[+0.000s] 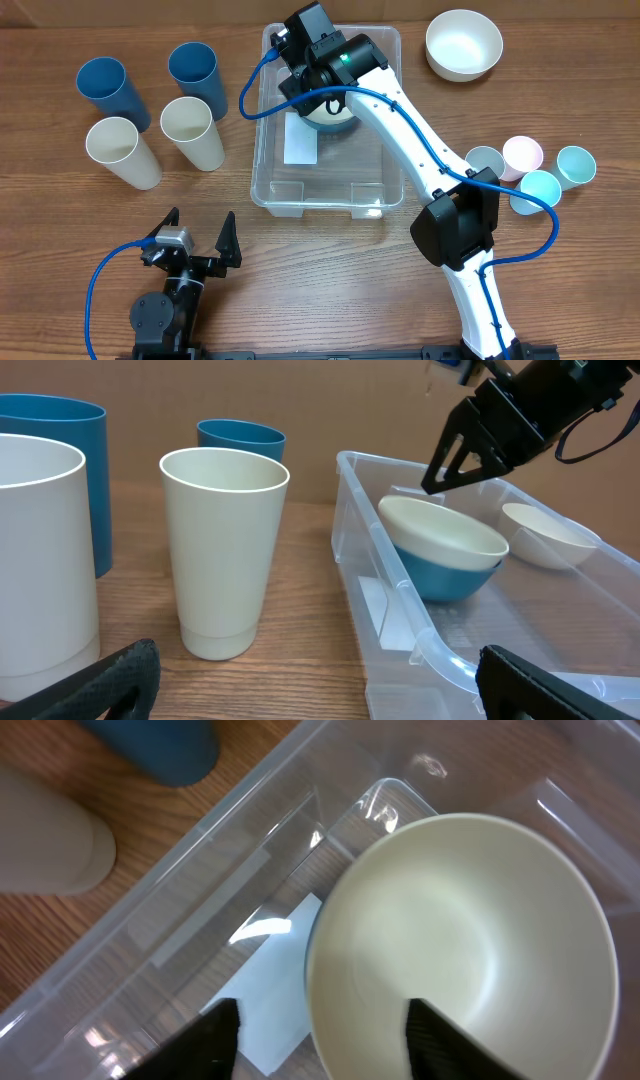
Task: Pack container
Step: 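Carry the cream bowl into the bin and nest it in the blue bowl, then return the right gripper and grasp the second cream bowl rim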
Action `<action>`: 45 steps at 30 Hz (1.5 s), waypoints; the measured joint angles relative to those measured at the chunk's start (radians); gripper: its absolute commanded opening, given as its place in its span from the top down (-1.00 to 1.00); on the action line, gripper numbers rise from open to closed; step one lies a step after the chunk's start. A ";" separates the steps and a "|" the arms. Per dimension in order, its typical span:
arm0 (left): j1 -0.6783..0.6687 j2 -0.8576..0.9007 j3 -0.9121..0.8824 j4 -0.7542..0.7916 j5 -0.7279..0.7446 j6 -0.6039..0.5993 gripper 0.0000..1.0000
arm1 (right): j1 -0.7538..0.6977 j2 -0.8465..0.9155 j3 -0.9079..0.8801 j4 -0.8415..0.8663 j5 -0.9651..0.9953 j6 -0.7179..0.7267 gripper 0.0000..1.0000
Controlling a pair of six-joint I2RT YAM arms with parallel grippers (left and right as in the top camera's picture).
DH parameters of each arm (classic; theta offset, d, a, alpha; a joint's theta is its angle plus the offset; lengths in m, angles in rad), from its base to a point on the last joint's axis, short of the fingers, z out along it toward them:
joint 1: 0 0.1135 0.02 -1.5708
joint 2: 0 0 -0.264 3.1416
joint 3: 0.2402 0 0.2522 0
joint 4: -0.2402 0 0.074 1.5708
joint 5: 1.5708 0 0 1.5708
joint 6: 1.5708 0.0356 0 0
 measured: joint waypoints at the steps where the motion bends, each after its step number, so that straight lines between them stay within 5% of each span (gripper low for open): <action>1: 0.000 0.000 0.000 0.000 0.000 0.000 -1.00 | 0.000 0.000 0.000 -0.001 0.001 0.003 -0.54; 10: 0.000 0.000 0.000 0.000 0.000 0.000 -1.00 | 0.000 0.000 0.032 -0.108 0.000 0.016 -0.61; 15: 0.000 0.000 0.000 0.000 0.000 0.000 -1.00 | -0.013 -0.001 0.309 -0.275 0.008 0.113 -0.69; 21: 0.000 0.000 0.000 0.000 0.000 0.000 -1.00 | -0.236 -0.006 0.484 -0.309 0.042 0.333 -0.71; 28: 0.000 0.000 0.000 0.000 0.000 0.000 -1.00 | -0.556 -0.006 0.300 -0.130 0.034 0.549 -0.67; 45: 0.000 0.000 0.000 0.000 0.000 0.000 -1.00 | -0.612 -0.006 -0.177 0.156 0.140 0.883 -0.61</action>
